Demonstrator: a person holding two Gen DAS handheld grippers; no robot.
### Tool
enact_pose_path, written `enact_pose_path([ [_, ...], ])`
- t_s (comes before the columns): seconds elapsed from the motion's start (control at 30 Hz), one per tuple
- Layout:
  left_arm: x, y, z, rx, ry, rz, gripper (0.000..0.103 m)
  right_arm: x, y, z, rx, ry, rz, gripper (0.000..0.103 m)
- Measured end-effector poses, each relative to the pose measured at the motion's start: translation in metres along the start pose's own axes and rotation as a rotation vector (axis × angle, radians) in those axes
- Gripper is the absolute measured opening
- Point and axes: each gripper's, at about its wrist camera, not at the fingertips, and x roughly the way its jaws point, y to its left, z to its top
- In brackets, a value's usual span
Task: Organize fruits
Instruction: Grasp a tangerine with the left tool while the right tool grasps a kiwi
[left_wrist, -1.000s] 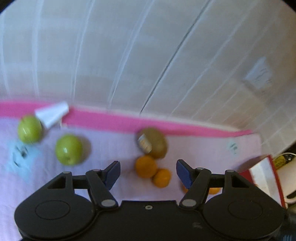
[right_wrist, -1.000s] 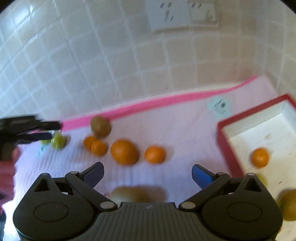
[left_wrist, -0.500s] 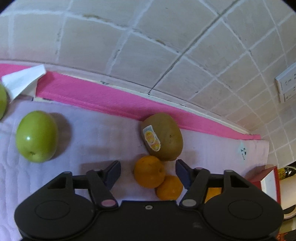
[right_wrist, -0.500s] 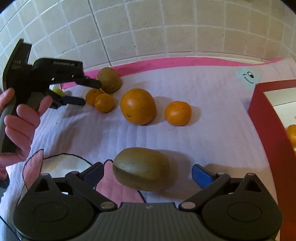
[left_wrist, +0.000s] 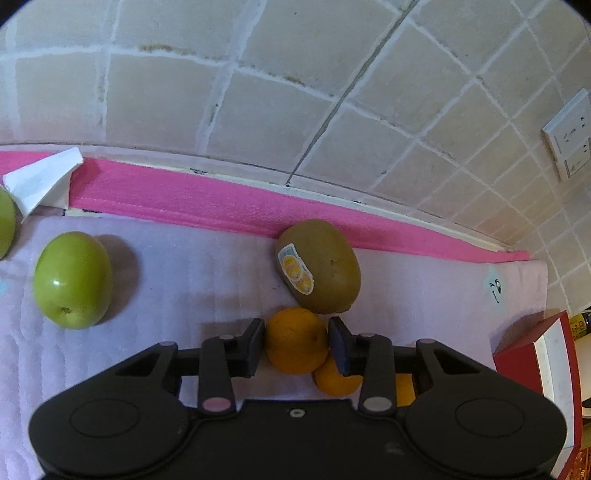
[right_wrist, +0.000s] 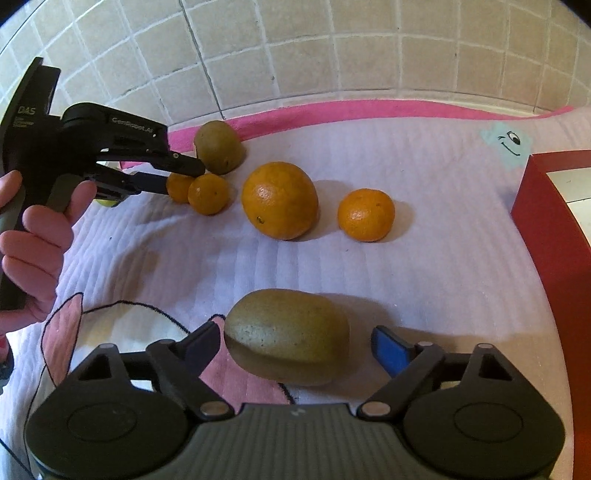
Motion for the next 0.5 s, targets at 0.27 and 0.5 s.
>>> enact_pose_path([
  [0.27, -0.02, -0.005, -0.002, 0.017, -0.033, -0.01, 0.044, 0.004, 0.004, 0.005, -0.026, 0.005, 0.002, 0.069],
  [0.5, -0.056, -0.027, -0.011, 0.069, -0.075, -0.027, 0.044, -0.022, -0.005, -0.003, 0.041, -0.021, 0.061, 0.069],
])
